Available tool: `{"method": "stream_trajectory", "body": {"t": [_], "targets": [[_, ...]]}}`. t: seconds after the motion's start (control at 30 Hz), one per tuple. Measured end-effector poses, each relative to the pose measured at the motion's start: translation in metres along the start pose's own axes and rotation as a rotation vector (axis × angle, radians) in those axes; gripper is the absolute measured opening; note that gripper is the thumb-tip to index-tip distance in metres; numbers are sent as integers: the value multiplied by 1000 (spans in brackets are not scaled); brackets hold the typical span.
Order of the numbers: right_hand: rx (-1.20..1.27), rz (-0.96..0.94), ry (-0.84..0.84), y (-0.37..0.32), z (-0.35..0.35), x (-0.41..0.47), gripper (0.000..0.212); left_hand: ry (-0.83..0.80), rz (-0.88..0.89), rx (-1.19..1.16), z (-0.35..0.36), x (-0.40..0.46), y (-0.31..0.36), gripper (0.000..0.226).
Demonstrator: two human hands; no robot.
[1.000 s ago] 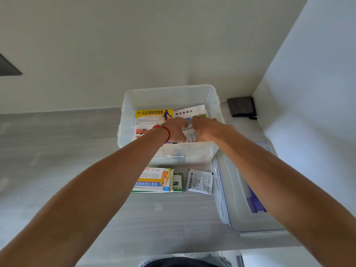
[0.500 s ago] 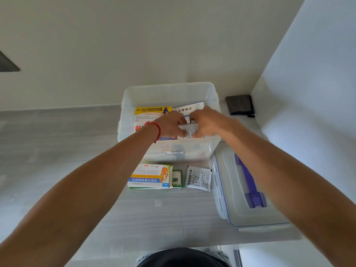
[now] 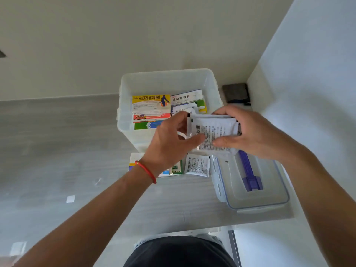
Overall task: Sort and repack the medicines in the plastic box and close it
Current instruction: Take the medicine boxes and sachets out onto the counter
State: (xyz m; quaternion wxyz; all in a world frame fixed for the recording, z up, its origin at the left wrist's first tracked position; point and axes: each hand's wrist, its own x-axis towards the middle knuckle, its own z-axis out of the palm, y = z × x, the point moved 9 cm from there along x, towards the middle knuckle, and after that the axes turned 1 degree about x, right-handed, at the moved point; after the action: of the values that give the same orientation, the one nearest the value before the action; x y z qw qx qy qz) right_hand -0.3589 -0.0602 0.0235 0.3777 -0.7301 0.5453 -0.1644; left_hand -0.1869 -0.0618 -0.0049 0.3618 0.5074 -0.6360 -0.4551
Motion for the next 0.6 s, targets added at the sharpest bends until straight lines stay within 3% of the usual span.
{"method": "stream_trajectory", "body": {"t": [0.23, 0.33, 0.4, 0.47, 0.6], "targets": [[-68, 317, -243, 133, 113, 8, 60, -61, -382, 212, 24, -46, -120, 29], [-62, 341, -264, 160, 145, 27, 66, -88, -447, 275, 15, -59, -141, 30], [-76, 317, -227, 164, 153, 35, 73, -83, -438, 314, 8, -63, -144, 28], [-291, 215, -135, 156, 149, 40, 74, -60, -409, 343, 2, -66, -140, 25], [-676, -4, 50, 104, 132, 19, 38, 91, -254, 409, -12, -69, -101, 25]]}}
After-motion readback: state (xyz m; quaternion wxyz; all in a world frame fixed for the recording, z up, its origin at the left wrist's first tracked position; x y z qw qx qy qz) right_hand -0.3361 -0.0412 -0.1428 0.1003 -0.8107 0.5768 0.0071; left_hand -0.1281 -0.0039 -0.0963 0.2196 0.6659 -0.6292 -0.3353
